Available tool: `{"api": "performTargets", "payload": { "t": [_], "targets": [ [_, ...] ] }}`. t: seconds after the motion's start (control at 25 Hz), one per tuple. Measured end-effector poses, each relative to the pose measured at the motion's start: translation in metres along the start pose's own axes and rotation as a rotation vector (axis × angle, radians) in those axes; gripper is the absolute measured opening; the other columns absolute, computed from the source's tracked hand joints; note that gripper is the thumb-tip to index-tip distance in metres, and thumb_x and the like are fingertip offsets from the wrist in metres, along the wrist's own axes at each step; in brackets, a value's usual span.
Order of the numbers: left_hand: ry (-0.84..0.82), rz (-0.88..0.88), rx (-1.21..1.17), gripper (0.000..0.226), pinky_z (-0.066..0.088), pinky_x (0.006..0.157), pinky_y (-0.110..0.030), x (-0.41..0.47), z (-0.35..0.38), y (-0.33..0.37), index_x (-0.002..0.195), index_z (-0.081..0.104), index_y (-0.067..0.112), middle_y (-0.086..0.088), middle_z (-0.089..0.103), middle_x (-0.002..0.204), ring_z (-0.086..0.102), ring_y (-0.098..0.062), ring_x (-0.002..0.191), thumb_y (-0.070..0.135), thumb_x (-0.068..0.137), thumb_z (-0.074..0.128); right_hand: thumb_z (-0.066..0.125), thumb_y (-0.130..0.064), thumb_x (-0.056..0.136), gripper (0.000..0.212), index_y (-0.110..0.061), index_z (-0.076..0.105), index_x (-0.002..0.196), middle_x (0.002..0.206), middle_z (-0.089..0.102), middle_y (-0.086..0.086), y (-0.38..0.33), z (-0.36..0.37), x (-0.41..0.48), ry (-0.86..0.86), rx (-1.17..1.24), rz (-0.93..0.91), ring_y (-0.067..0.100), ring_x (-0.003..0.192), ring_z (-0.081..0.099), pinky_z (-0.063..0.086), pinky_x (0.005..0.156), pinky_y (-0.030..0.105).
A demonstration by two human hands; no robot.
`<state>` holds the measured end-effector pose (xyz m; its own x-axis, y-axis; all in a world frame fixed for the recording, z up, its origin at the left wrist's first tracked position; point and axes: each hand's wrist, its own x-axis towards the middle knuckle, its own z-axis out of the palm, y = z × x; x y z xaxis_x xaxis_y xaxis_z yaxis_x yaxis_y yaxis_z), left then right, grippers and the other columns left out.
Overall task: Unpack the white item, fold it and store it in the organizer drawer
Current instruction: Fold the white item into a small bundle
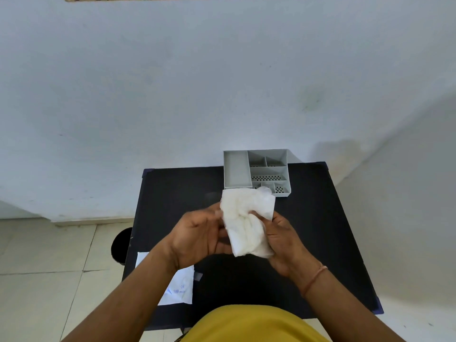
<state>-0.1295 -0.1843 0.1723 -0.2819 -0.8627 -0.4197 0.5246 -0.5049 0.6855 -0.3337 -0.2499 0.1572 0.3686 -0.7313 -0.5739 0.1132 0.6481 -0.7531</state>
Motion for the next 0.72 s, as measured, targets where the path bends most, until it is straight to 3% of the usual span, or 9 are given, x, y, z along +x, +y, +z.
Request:
{"api": "performTargets", "payload": {
  "t": [0.12, 0.28, 0.36, 0.52, 0.72],
  "targets": [
    [0.141, 0.062, 0.157, 0.055, 0.063, 0.098, -0.058, 0.010, 0.010, -0.011, 0.146, 0.061, 0.019, -0.012, 0.074, 0.137, 0.073, -0.036, 0.124, 0.012, 0.094, 0.078, 0.074, -0.023, 0.098, 0.027, -0.018, 0.077, 0.124, 0.118, 0.082, 0.009, -0.001, 0.000, 0.003, 0.038, -0.067, -0.029, 0.034, 0.110, 0.078, 0.064, 0.093, 0.057],
    [0.419, 0.160, 0.369, 0.056, 0.062, 0.099, -0.063, 0.027, 0.024, -0.021, 0.137, 0.065, 0.023, -0.006, 0.080, 0.125, 0.077, -0.030, 0.116, 0.004, 0.087, 0.084, 0.072, -0.022, 0.100, 0.019, -0.021, 0.077, 0.118, 0.116, 0.083, 0.008, -0.007, -0.004, 0.005, 0.067, -0.285, -0.126, 0.026, 0.105, 0.080, 0.067, 0.084, 0.039],
    [0.475, 0.187, 0.429, 0.055, 0.062, 0.100, -0.059, 0.031, 0.025, -0.023, 0.133, 0.067, 0.024, -0.005, 0.081, 0.121, 0.077, -0.027, 0.114, -0.001, 0.086, 0.082, 0.064, -0.037, 0.104, 0.031, -0.019, 0.075, 0.127, 0.119, 0.082, 0.010, -0.017, -0.011, 0.005, -0.001, -0.200, -0.050, 0.029, 0.110, 0.078, 0.065, 0.090, 0.044],
    [0.467, 0.176, 0.470, 0.058, 0.065, 0.097, -0.048, 0.040, 0.034, -0.027, 0.134, 0.068, 0.026, -0.001, 0.081, 0.122, 0.077, -0.023, 0.114, -0.003, 0.086, 0.082, 0.033, -0.075, 0.101, 0.074, -0.022, 0.075, 0.133, 0.130, 0.077, 0.014, -0.043, -0.037, 0.015, -0.171, 0.074, 0.276, 0.037, 0.120, 0.074, 0.052, 0.108, 0.058],
    [0.501, 0.170, 0.449, 0.062, 0.066, 0.090, -0.041, 0.056, 0.044, -0.037, 0.136, 0.067, 0.024, -0.002, 0.081, 0.123, 0.077, -0.025, 0.115, -0.005, 0.084, 0.083, 0.039, -0.083, 0.093, 0.082, -0.021, 0.076, 0.131, 0.132, 0.076, 0.017, -0.051, -0.055, 0.034, -0.212, 0.032, 0.369, 0.041, 0.124, 0.071, 0.044, 0.115, 0.065]
  ]
}}
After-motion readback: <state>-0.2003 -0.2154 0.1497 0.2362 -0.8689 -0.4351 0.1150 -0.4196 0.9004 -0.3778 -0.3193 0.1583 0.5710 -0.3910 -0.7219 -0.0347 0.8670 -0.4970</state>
